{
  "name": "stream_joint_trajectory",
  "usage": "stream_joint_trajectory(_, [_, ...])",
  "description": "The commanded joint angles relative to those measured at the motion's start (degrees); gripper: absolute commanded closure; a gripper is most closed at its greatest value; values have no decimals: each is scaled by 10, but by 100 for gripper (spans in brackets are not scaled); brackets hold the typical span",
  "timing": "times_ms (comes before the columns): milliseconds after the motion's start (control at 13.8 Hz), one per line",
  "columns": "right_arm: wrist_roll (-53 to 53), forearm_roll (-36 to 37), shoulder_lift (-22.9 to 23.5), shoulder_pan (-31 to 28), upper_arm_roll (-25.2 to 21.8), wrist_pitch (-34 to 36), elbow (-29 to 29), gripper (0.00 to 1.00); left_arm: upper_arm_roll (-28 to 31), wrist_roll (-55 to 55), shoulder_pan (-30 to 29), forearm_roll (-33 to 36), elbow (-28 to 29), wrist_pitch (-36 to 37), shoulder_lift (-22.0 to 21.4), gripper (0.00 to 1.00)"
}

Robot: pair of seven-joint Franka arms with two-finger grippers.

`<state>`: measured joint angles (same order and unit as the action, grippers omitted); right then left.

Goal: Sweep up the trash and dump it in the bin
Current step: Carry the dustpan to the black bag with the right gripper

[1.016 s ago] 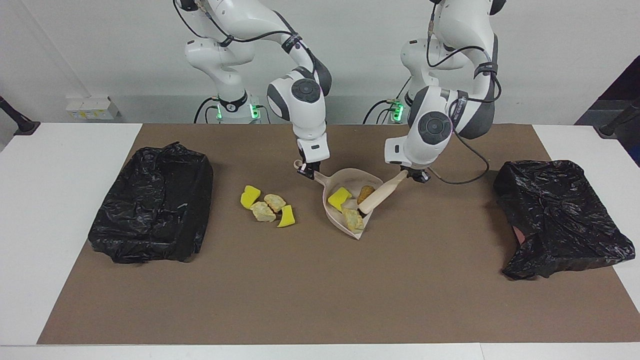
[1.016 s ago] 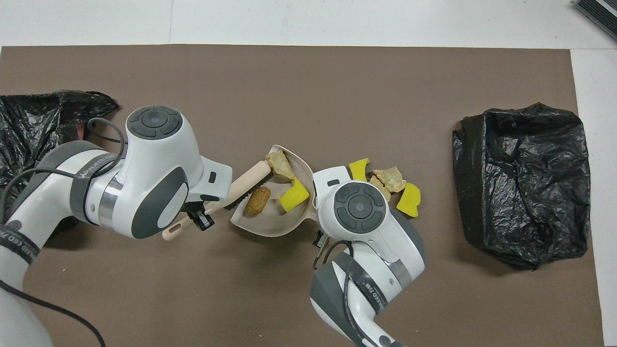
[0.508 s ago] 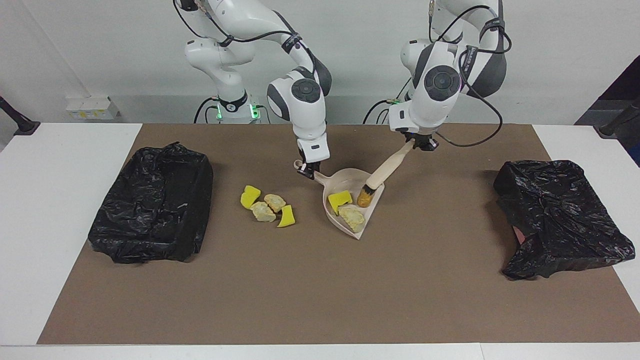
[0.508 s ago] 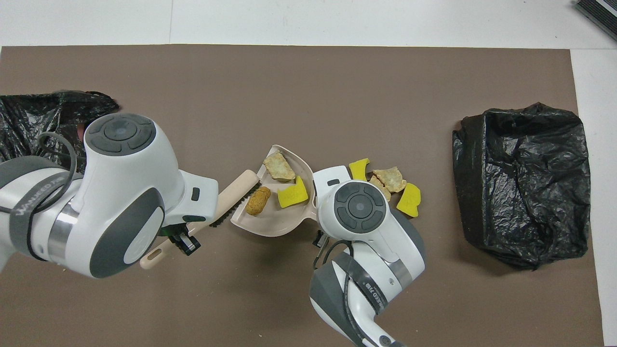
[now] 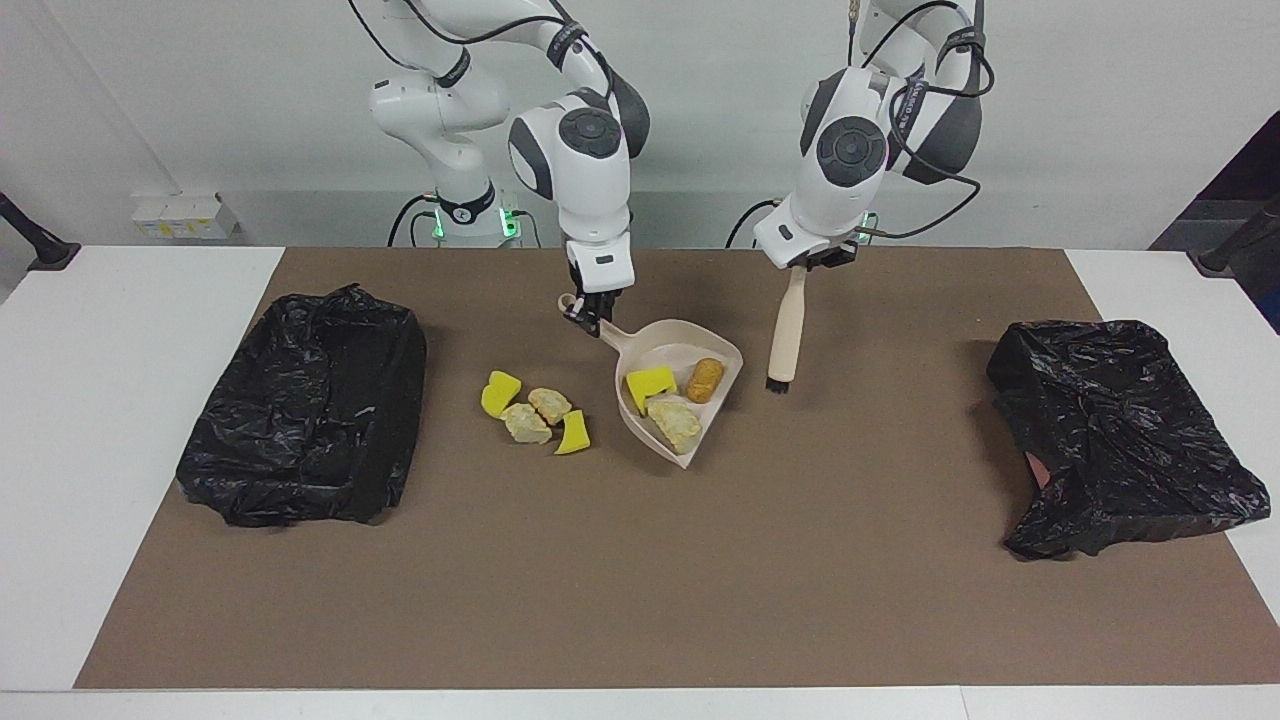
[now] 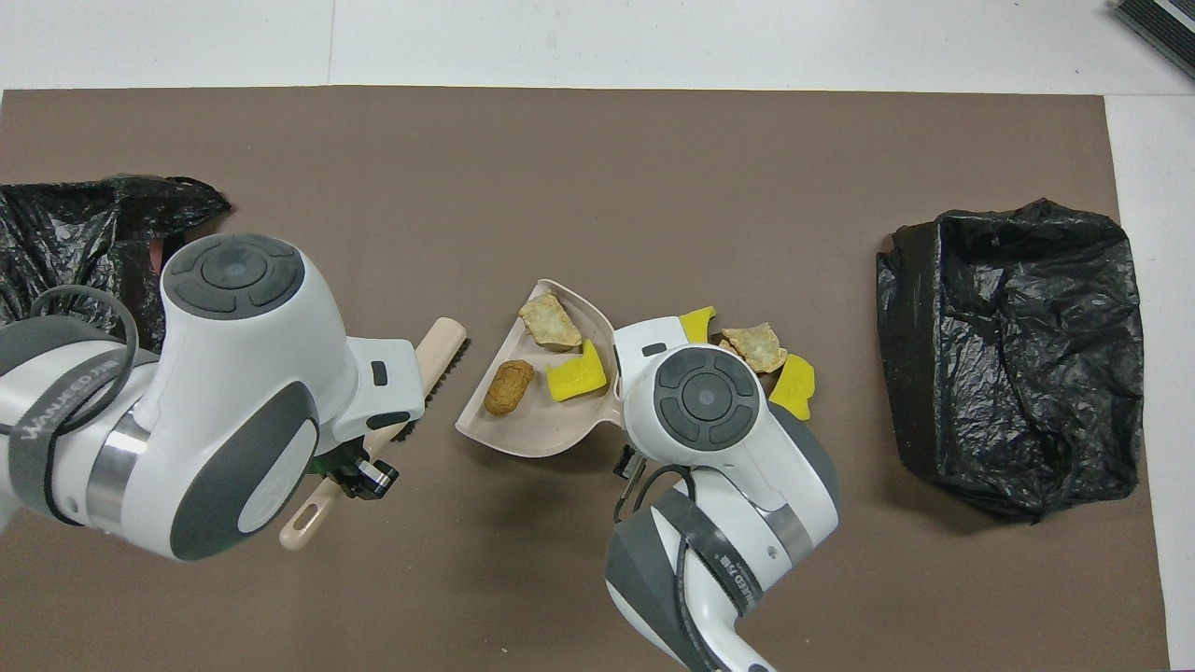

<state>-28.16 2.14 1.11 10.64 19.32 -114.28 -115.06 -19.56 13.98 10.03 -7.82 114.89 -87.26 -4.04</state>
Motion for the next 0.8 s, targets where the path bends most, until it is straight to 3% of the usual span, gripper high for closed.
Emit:
stream_joint_trajectory(0, [-99, -12, -44, -10, -64, 37, -4, 100, -20, 96, 13, -52, 111, -86, -89, 100])
stream_joint_trajectory(73, [-133, -13, -57, -10, -95, 52, -1, 100, -34, 111, 13, -80, 138, -105, -111, 100])
stream_joint_trajectory(290, [-207, -13, -77, -10, -194, 104, 25, 100, -129, 186, 12, -98, 195, -190, -114, 100])
stream_joint_trajectory(726, [-429, -1, -74, -10, -416, 135, 62, 100, -249, 279, 13, -137, 242, -291, -111, 100])
